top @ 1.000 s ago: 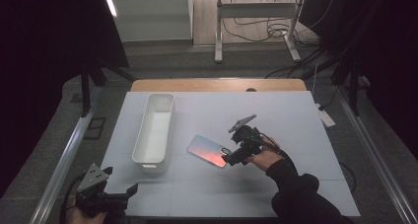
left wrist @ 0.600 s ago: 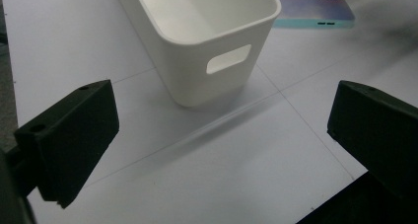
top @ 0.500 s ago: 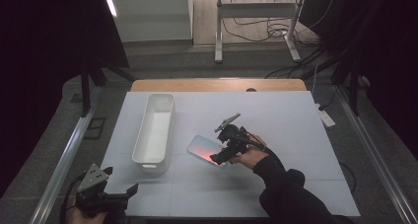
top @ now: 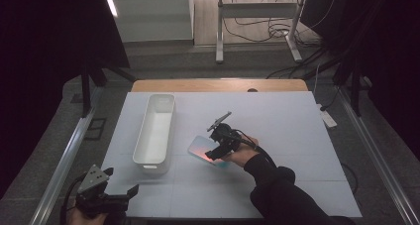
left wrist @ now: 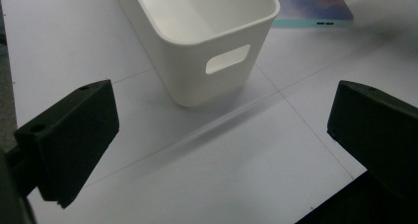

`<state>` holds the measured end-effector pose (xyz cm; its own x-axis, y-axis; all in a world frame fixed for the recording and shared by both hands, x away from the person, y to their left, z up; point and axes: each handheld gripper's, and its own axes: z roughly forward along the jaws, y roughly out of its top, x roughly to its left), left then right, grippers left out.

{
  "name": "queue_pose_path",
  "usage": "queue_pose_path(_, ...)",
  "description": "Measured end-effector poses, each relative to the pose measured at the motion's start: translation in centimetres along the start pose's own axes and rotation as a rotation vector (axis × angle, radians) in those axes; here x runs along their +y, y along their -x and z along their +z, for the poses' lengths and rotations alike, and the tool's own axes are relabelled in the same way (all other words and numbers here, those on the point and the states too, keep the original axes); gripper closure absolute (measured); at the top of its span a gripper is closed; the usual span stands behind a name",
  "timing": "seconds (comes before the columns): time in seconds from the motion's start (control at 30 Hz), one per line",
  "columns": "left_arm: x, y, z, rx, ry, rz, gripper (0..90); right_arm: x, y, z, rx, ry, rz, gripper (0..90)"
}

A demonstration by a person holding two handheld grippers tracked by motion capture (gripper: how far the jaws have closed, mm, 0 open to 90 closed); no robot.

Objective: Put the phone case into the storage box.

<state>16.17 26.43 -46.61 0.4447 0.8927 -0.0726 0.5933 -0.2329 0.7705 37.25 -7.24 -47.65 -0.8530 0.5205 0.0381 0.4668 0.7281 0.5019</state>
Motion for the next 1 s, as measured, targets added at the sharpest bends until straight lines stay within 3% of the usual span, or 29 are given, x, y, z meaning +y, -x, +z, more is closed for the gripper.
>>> queue_pose_path(0.1,0.0,0.0,0.0,0.000,0.000,0.000,0.0,0.1,0.1,0.3,0.002,-0.009,-0.010,49.4)
queue_pose_path(0.13,0.0,0.0,0.0,0.000,0.000,0.000,0.0,0.1,0.1,0.3,0.002,-0.009,-0.010,49.4)
queue_pose_path(0.23,0.0,0.0,0.0,0.000,0.000,0.000,0.0,0.2,0.4,0.5,0.008,-0.014,-0.027,69.2)
queue_pose_path(0.33,0.0,0.0,0.0,-0.001,0.000,-0.001,0.0,0.4,0.6,0.8,0.012,-0.019,-0.028,83.5)
queue_pose_path(0.37,0.0,0.0,0.0,-0.001,0.000,-0.001,0.0,0.4,0.6,0.8,0.012,-0.019,-0.028,83.5)
queue_pose_path(0.4,0.0,0.0,0.0,0.000,0.000,-0.001,0.0,0.5,0.8,1.0,0.017,-0.016,-0.029,88.9)
queue_pose_path(0.7,0.0,0.0,0.0,-0.001,0.002,-0.003,0.0,1.7,1.9,2.5,0.011,-0.022,0.014,89.1)
queue_pose_path(1.0,0.0,0.0,0.0,-0.001,-0.002,0.002,0.0,3.1,2.5,3.3,-0.002,-0.015,0.027,89.1)
